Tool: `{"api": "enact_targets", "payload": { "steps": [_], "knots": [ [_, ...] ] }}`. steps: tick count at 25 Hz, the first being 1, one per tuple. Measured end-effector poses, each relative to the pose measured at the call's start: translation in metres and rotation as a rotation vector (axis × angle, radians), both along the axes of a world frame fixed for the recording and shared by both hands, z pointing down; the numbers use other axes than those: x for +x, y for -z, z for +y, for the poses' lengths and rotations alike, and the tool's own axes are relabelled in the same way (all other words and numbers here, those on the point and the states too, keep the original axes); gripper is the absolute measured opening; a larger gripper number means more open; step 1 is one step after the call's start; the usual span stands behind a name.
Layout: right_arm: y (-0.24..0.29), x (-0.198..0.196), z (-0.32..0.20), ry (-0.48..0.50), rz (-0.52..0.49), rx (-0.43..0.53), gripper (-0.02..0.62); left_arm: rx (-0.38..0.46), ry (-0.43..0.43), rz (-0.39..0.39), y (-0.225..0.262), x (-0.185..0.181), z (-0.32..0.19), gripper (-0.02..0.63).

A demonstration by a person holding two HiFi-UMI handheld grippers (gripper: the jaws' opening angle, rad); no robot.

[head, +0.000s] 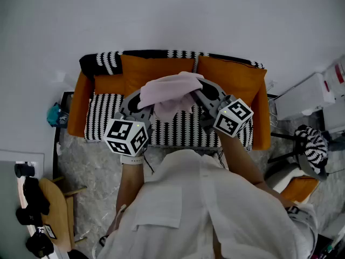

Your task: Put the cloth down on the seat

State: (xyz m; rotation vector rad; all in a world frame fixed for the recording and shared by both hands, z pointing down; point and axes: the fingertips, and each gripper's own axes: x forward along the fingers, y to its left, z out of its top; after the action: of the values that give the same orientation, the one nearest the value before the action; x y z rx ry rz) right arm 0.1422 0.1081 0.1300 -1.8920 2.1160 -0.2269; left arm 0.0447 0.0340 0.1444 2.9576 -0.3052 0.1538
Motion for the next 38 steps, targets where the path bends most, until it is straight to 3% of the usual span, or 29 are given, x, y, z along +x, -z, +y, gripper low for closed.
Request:
{"api": "enact_targets", "payload": {
  "steps": [13,21,26,33,38],
  "knots": [
    [-0.006,-0.009,-0.005,0.018,0.007,-0.006,0.064,-0.02,0.003,0.001,-0.006,-0.01,-0.003,0.038],
    [-0.016,-0.022,-0.022,0.085,-0.013,-0.03,0.074,-0.049,0.04,-0.009,-0.019,-0.03,-0.018,0.038],
    [-0.038,-0.032,-0.045,0.179,0.057,-0.091,0.074,-0.048,0.067,-0.059,-0.042,-0.047,-0.036,0.038],
    [-0.098,-0.055,-0.108,0.397,0.281,-0.253,0.072,-0.058,0.107,-0.211,-0.101,-0.084,-0.079,0.038],
    [-0.134,-0.074,-0.176,0.522,0.326,-0.269,0.071,-0.086,0.255,-0.235,-0.135,-0.109,-0.126,0.038]
  ]
}}
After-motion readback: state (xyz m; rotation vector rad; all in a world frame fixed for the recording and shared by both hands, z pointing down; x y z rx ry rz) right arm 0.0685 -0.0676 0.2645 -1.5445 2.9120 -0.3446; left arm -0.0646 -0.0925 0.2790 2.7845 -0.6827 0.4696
